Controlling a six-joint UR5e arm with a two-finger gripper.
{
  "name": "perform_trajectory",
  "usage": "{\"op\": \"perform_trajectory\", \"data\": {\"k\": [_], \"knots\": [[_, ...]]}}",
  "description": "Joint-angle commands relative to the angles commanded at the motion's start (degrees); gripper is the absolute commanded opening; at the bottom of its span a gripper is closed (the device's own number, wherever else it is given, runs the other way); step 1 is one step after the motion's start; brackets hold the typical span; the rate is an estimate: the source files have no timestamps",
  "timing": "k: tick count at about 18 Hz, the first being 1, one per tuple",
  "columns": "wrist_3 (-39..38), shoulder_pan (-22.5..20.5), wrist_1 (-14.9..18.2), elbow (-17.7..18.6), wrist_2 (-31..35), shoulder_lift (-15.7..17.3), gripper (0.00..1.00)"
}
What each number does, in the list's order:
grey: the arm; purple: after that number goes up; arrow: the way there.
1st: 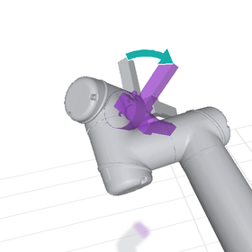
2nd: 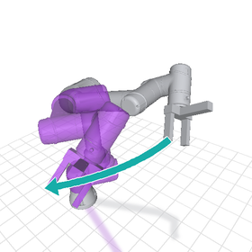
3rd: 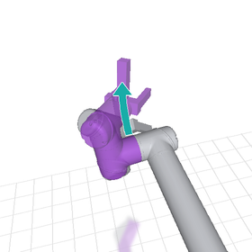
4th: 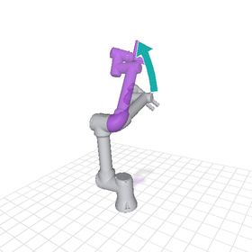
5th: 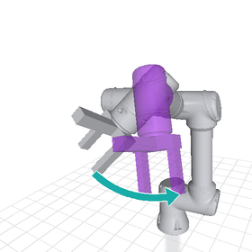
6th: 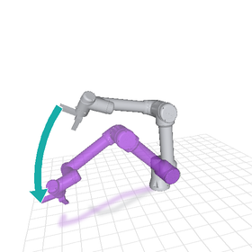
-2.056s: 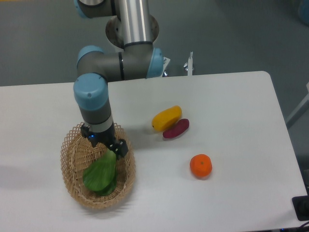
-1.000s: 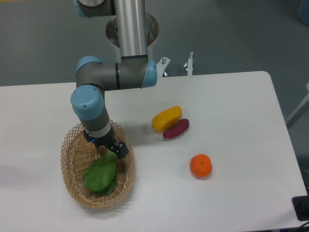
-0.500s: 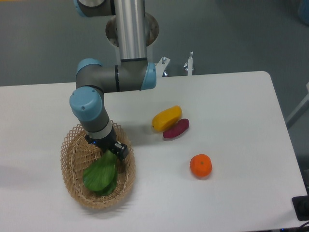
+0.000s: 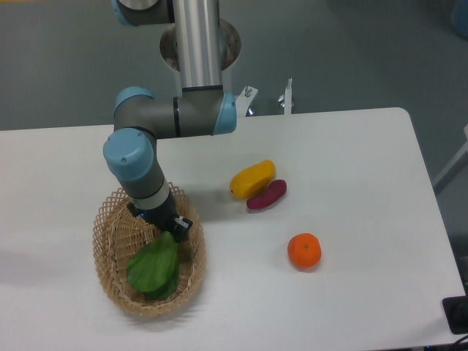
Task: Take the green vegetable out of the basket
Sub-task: 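Close the gripper on the green bok choy leaves inside the basket, then lift the bok choy out of the basket and carry it above the mandarin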
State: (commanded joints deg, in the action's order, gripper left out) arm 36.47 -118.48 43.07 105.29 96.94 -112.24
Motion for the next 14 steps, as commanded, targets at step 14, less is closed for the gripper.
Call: {"op": "perform_trajectory", "data": {"k": [14], "knots": [[8.1, -11.1, 1.2, -7.2, -4.8, 6.2, 0.41]]}}
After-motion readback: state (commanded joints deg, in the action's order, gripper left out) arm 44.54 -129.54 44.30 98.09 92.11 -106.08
